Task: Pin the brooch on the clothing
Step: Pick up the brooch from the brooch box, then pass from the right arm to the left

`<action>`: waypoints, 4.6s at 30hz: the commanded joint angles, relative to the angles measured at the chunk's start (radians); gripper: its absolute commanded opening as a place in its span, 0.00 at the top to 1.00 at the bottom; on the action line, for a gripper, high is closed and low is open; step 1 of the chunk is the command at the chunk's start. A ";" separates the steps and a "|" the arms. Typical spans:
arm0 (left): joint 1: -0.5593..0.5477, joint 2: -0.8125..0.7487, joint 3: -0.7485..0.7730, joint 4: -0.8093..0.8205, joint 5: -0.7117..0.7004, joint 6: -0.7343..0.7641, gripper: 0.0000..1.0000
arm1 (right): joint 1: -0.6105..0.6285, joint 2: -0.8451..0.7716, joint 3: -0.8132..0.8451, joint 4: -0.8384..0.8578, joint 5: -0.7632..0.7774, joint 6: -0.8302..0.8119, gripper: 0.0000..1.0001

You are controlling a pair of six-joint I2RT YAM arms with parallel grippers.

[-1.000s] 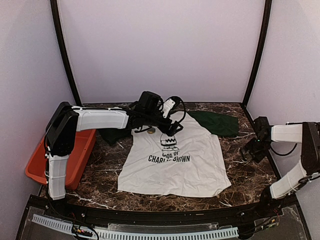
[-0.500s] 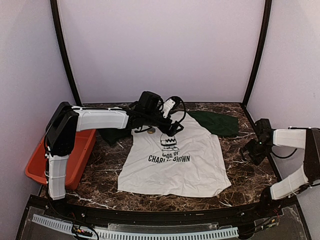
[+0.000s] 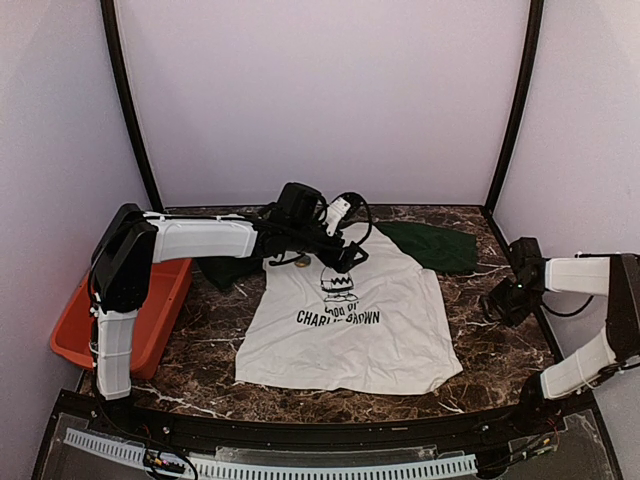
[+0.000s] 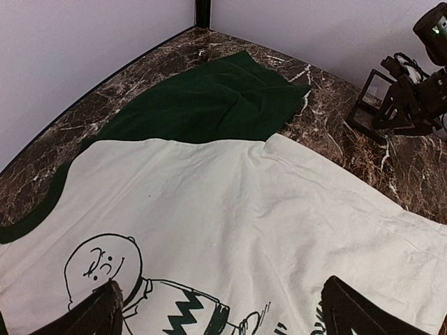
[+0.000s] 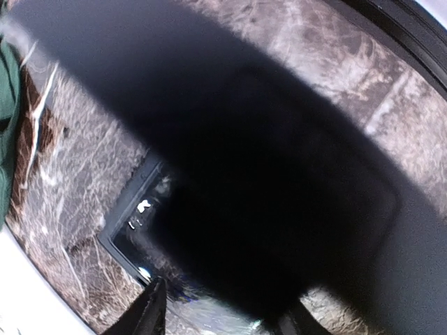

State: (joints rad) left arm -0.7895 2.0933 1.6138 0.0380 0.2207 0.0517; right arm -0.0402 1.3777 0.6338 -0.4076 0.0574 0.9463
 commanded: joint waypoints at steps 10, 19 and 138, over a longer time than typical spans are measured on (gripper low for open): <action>-0.004 -0.029 -0.015 0.025 0.016 -0.012 0.01 | -0.002 -0.077 -0.013 -0.025 -0.019 -0.019 0.73; -0.004 -0.029 -0.015 0.028 0.023 -0.018 0.01 | 0.000 -0.168 0.025 -0.075 0.055 -0.069 0.78; 0.315 -0.257 -0.318 0.504 0.756 -0.873 0.63 | 1.106 0.688 0.519 2.121 0.636 -2.907 1.00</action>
State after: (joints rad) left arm -0.4797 1.8217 1.2865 0.4458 0.9283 -0.7551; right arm 1.0603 2.0689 1.1534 1.3014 0.6849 -1.9629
